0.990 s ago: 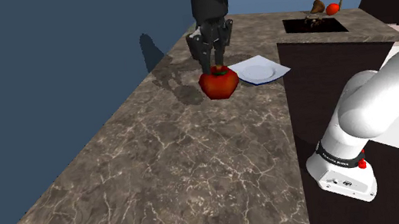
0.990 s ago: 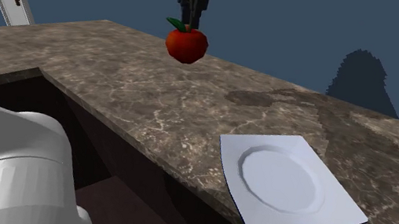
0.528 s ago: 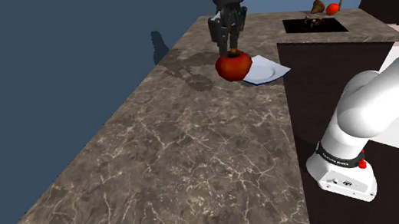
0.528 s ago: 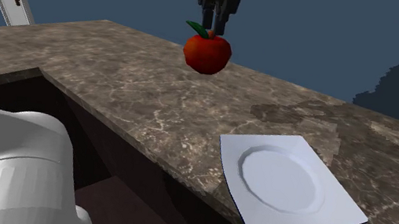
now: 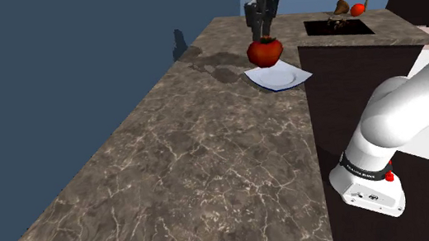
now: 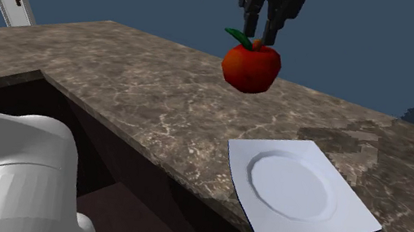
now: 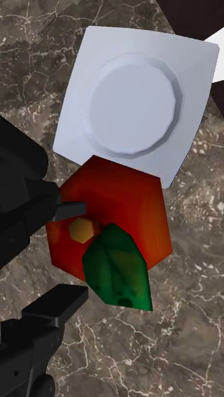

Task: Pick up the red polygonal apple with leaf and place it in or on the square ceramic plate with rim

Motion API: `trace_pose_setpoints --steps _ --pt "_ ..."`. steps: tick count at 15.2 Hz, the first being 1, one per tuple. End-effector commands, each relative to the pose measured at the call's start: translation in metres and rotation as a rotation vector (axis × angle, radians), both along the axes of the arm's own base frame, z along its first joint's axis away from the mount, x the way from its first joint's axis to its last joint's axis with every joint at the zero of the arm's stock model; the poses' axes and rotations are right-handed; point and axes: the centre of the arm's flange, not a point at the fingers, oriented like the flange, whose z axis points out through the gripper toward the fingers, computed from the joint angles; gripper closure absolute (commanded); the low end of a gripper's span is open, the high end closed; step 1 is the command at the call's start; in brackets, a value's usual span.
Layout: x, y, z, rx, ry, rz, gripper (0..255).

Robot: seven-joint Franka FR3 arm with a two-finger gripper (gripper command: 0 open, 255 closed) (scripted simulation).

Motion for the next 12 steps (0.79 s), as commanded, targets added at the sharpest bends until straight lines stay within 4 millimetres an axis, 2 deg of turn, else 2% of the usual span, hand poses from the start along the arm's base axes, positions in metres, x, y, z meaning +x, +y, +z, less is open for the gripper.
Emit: trace_pose_setpoints --steps 1,8,9,12 --pt "0.0 -0.029 0.002 0.0 0.0 0.001 255" --pt "0.003 -0.121 0.011 0.0 0.0 0.001 255" --pt "0.003 -0.142 0.013 0.0 0.0 0.001 255" --pt "0.003 -0.142 -0.003 0.0 0.0 0.001 255"
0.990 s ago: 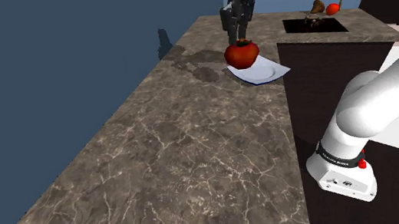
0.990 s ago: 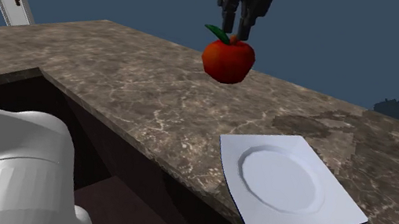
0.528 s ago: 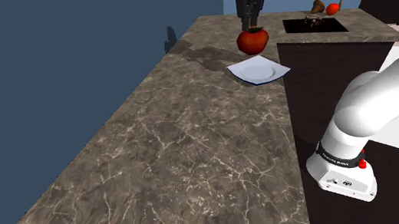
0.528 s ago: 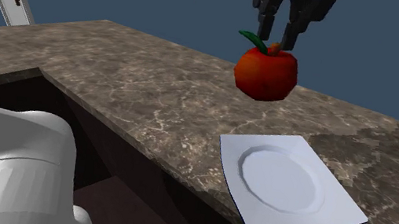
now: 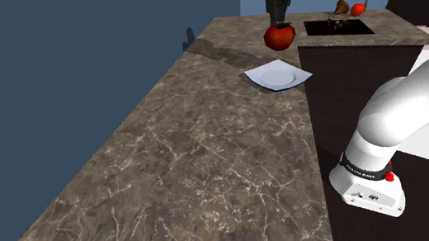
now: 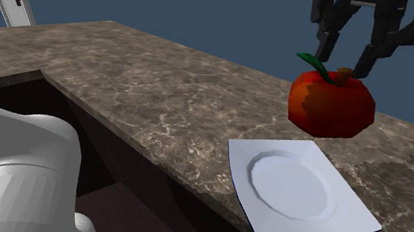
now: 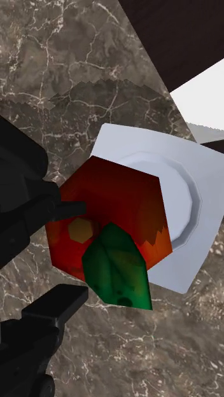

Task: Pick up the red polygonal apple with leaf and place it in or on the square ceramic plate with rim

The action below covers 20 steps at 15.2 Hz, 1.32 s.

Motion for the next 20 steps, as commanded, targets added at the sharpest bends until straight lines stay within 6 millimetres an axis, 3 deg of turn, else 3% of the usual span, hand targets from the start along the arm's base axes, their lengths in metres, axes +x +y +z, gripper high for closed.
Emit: trace_pose_setpoints --steps 1,20 --pt "-0.001 -0.001 -0.01 0.0 -0.001 0.001 255" --pt "-0.001 -0.001 -0.104 0.0 -0.001 0.001 255"
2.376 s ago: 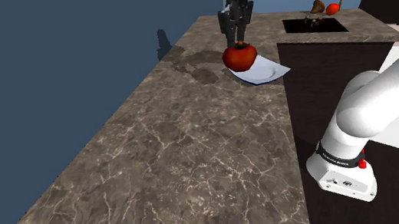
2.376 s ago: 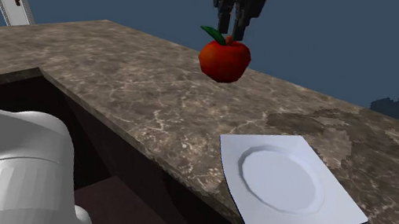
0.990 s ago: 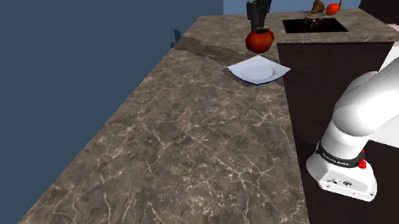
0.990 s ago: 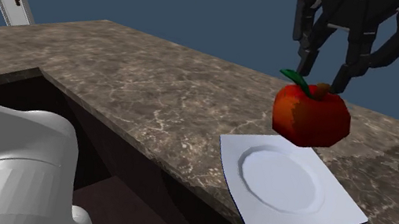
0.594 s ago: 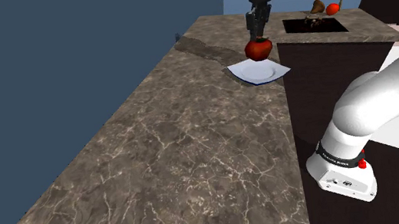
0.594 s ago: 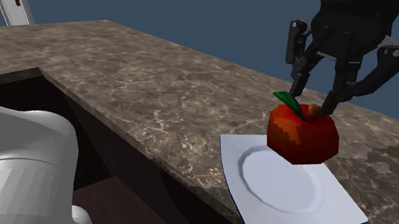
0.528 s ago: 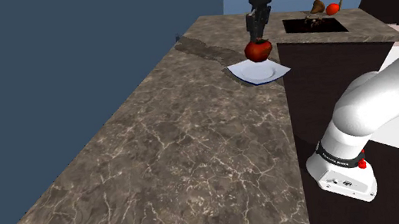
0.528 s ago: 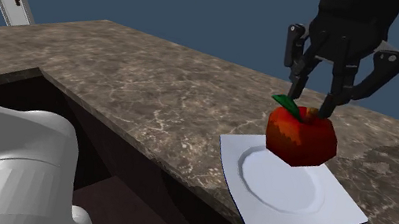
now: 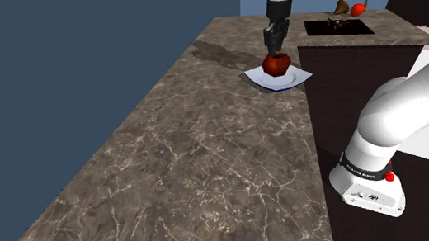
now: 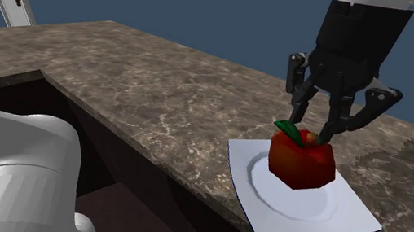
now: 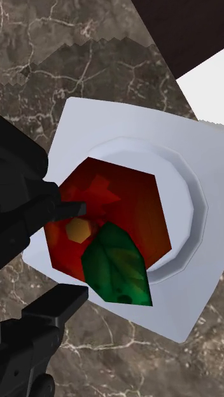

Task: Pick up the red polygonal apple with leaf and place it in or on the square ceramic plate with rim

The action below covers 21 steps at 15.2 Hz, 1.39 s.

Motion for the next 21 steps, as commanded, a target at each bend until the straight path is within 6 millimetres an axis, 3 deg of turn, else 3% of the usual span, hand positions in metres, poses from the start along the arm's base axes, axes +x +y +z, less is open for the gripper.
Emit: trace_pose_setpoints --steps 1,7,8,13,17,21 --pt "-0.001 0.0 -0.003 0.0 -0.001 0.0 255" --pt "-0.001 0.0 -0.003 0.0 -0.001 0.0 255" --pt "-0.001 0.0 -0.003 0.0 -0.001 0.0 0" --pt "-0.001 0.0 -0.003 0.0 -0.001 0.0 0" --pt "-0.001 0.0 0.047 0.0 -0.001 0.0 0" --pt "-0.001 0.0 0.047 0.0 -0.001 0.0 0"
